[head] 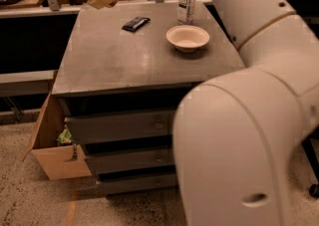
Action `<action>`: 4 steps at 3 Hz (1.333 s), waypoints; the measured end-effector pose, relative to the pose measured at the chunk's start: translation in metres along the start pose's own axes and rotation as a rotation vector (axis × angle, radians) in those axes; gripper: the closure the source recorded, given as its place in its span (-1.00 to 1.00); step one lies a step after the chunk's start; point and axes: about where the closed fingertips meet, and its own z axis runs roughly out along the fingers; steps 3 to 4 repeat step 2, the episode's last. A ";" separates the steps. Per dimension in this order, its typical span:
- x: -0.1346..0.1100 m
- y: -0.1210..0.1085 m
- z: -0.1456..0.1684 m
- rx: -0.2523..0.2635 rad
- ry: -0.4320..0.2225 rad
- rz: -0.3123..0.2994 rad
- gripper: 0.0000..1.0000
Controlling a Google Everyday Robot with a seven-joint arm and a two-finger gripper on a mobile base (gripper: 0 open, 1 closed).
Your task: Pick orange can
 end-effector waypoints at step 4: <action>-0.007 0.005 0.004 0.039 -0.054 0.026 1.00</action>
Offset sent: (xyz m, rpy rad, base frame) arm -0.0079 0.0006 0.0042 0.0703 -0.0016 -0.0175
